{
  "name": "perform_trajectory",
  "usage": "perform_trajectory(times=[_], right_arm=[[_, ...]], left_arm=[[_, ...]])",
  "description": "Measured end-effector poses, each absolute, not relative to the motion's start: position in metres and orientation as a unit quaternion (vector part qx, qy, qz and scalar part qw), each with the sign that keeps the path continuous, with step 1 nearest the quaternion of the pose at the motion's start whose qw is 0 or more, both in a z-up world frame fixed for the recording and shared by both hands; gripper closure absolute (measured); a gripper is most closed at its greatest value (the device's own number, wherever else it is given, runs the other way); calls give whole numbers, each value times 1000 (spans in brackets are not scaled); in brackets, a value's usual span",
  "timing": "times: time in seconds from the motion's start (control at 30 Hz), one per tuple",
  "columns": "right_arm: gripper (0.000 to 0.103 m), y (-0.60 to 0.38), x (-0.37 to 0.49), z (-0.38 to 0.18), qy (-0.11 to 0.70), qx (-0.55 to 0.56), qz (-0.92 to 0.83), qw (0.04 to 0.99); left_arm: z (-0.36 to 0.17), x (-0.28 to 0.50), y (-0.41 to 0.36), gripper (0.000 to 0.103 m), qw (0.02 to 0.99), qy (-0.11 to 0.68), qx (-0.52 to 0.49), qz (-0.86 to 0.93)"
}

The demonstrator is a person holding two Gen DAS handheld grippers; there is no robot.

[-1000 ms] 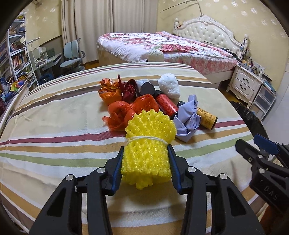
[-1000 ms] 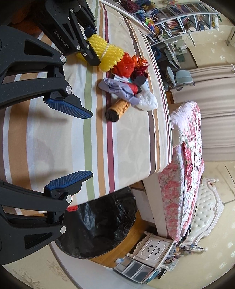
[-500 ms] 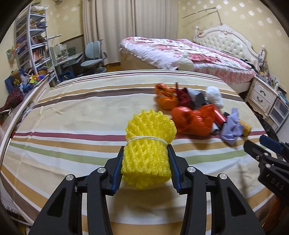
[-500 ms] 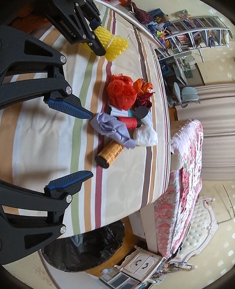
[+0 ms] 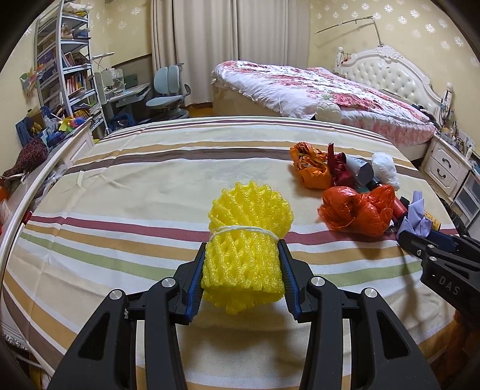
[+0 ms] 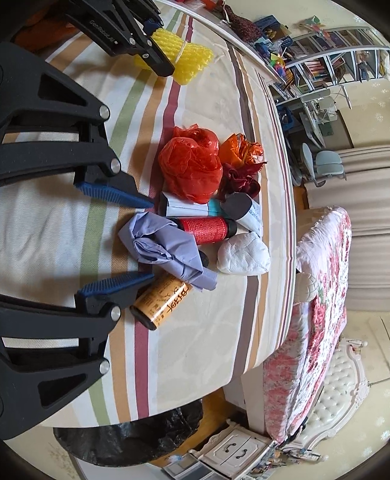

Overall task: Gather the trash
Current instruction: 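Grasp the lavender cloth with the right tool while the left tool holds the yellow net, then carry both items over the bin and open both tools to drop them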

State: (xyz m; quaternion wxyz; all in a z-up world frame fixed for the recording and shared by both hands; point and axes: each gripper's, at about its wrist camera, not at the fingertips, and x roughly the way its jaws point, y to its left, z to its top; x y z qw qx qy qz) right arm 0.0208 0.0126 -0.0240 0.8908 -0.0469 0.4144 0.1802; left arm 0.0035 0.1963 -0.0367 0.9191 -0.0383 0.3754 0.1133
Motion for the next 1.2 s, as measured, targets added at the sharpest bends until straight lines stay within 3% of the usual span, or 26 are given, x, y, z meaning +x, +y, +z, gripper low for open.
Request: perform_trajectory(times=[0.6,1.2], right_arm=[[71,-5,-3,-2,377,-45,174,908],[71,-130,-3,16,352,8,74,933]], left_arm=[[-29,-3,185,58,925,365,-37,98],[-4,9,66,58,943,334,4,-15]])
